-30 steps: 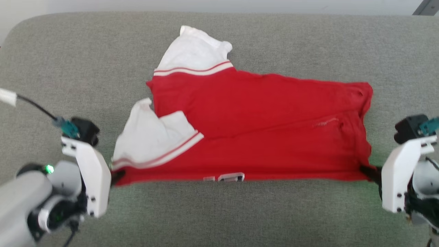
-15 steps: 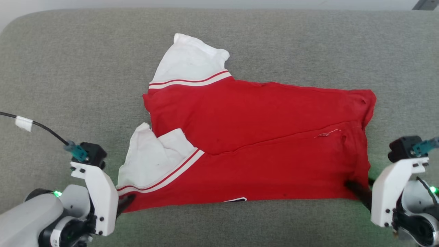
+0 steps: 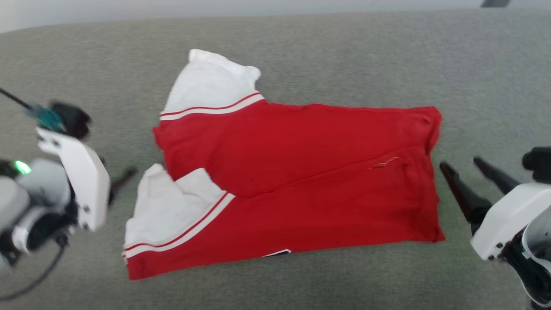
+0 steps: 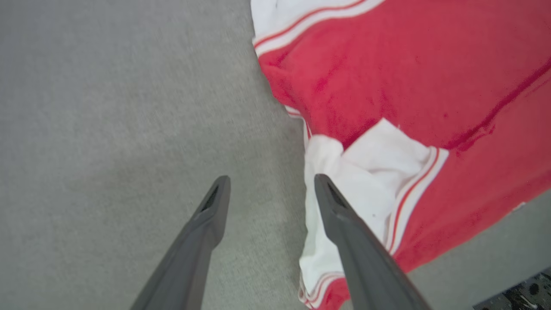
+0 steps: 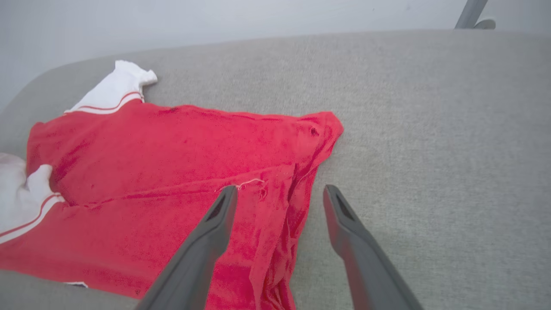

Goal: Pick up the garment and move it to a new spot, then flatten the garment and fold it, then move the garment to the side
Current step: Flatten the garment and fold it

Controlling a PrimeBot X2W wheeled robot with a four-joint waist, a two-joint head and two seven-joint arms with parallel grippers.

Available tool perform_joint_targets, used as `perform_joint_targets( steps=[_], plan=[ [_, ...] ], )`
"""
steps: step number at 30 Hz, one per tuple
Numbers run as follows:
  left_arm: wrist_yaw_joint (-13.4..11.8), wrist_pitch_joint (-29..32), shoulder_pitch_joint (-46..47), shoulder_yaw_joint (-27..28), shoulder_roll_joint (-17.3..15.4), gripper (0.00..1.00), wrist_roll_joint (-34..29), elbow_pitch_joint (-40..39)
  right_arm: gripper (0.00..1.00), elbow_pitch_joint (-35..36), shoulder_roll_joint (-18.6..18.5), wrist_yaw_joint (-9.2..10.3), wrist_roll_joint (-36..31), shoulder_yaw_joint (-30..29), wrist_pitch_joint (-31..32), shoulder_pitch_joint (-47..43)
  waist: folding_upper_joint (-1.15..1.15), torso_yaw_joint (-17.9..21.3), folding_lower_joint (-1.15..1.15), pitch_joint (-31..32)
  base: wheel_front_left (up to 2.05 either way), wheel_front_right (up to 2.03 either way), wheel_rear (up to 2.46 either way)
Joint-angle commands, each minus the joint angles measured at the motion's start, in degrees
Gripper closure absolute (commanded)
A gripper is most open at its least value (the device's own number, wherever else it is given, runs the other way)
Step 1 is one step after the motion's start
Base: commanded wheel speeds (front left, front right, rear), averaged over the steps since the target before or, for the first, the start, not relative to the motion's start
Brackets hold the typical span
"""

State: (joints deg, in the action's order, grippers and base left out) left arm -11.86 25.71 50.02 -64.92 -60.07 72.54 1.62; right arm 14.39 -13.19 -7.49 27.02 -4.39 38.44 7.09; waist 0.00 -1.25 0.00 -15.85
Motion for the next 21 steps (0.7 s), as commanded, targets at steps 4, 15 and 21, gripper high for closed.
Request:
perform_joint_targets(
  steps=[4, 15, 21],
  plan=[
    [3.3, -0.7, 4.6, 1.9, 0.7, 0.00, -1.6, 4.0, 0.00, 1.5, 2.1, -0.01, -2.6, 0.4, -8.1, 2.2, 0.00, 3.7, 0.00, -1.8, 0.00, 0.00, 0.00],
    [11.2, -0.7, 15.3, 3.5, 4.7, 0.00, -6.5, 18.8, 0.00, 2.1, 8.5, -0.01, -9.9, 1.6, -27.1, 9.1, 0.00, 12.8, 0.00, -7.1, 0.00, 0.00, 0.00],
    [13.5, 0.8, 20.0, 3.3, 6.7, 0.00, -8.4, 26.7, 0.00, 1.5, 9.6, -0.01, -9.7, 3.2, -29.8, 10.6, 0.00, 16.5, 0.00, -10.5, 0.00, 0.00, 0.00]
  ],
)
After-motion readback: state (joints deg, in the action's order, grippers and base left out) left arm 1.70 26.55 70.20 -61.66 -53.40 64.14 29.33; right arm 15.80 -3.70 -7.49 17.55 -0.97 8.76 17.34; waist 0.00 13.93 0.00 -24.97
